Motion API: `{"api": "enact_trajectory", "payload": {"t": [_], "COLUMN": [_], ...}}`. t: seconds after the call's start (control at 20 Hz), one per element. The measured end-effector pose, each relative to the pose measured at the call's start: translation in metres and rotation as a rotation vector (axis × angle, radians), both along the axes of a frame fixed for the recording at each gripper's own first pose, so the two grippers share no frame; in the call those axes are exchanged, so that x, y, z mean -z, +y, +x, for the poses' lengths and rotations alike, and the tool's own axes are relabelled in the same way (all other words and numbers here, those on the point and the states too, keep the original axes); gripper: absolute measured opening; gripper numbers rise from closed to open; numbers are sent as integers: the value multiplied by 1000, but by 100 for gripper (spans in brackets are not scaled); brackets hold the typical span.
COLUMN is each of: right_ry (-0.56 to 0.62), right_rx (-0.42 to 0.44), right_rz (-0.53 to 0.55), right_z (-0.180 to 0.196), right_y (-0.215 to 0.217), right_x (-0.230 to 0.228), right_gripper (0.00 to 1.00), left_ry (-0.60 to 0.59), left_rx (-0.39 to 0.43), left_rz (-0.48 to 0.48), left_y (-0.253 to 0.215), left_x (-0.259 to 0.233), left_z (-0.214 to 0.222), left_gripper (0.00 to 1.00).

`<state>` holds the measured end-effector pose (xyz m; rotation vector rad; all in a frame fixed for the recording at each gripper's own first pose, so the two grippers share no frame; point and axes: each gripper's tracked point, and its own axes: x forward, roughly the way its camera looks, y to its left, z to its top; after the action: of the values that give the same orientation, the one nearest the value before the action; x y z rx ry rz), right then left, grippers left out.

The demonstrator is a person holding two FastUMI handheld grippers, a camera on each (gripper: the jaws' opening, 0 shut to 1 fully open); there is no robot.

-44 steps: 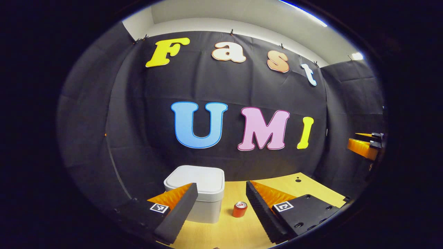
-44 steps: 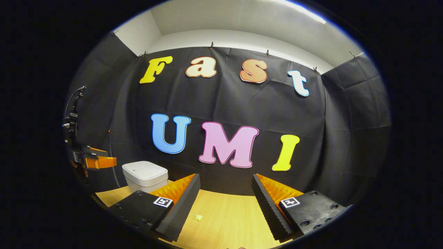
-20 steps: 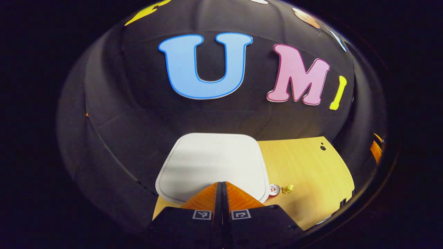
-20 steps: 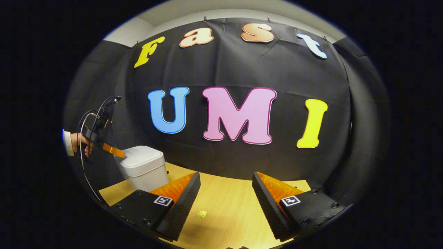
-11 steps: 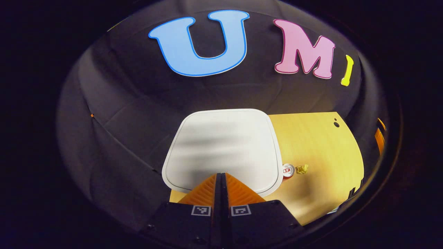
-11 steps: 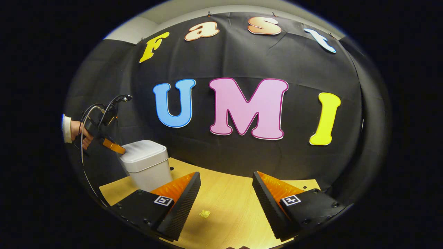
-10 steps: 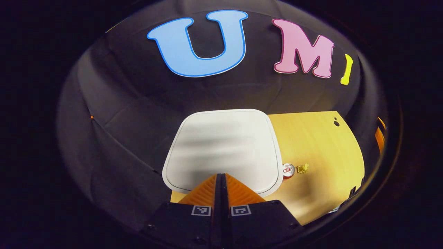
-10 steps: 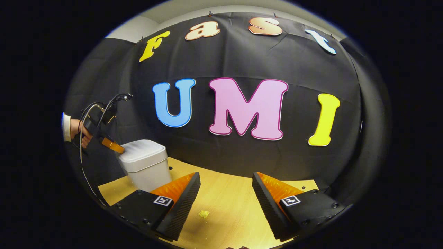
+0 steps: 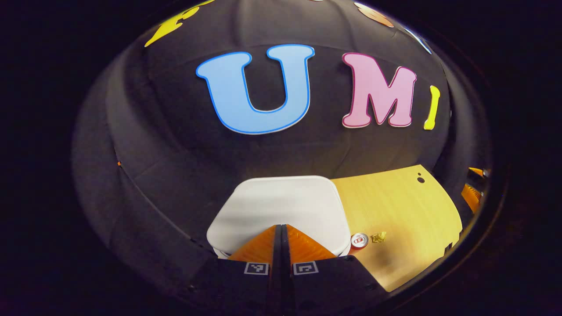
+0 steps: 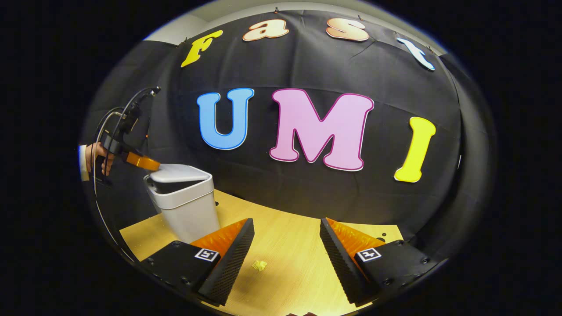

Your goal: Press the lid of the desktop garbage bin to open it, pick up the crumpled paper on the desktop and throw it into the bin, then pick up the pop can on the desktop and drop it into the bin, and finally close the garbage bin lid.

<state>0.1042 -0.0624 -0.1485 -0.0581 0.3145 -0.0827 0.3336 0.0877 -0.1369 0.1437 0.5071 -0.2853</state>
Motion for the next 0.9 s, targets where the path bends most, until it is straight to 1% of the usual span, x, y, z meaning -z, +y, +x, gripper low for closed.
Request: {"api": "enact_trajectory", "payload": {"t": [0.05,0.15,0.25,0.3,0.35,0.4,0.45,0.5,0.55,0.65,0.75,0.85,0.9], "right_ry": [8,34,65,85,92,98,104,119,150,214,248,298,342], "right_rx": [-11,-33,-55,-60,-72,-83,-100,-111,-120,-133,-158,-188,-193], "right_rz": [10,65,100,100,90,80,66,54,36,0,-4,-29,-23], "right_z": [3,12,21,25,29,32,37,42,46,51,62,70,74], "right_y": [3,11,22,24,27,29,33,35,35,33,36,38,38], "right_x": [4,15,27,33,37,41,46,54,66,88,107,137,155], "right_gripper": [97,97,97,97,98,97,97,98,97,98,98,98,98], "left_ry": [-52,-170,-280,-345,-393,-424,-444,-451,-442,-405,-398,-402,-389], "left_rx": [-6,-47,-68,-61,-51,-54,-56,-68,-72,-112,-154,-201,-221], "left_rz": [-6,-14,-64,-103,-128,-132,-136,-138,-140,-141,-174,-171,-165], "left_y": [2,10,11,8,7,7,9,9,8,11,13,20,22], "left_x": [-12,-42,-79,-100,-114,-126,-130,-134,-133,-126,-129,-126,-125], "left_z": [3,8,-4,-15,-26,-40,-53,-67,-81,-114,-144,-168,-179], "left_gripper": [6,6,7,8,20,31,64,82,90,91,90,90,90]}}
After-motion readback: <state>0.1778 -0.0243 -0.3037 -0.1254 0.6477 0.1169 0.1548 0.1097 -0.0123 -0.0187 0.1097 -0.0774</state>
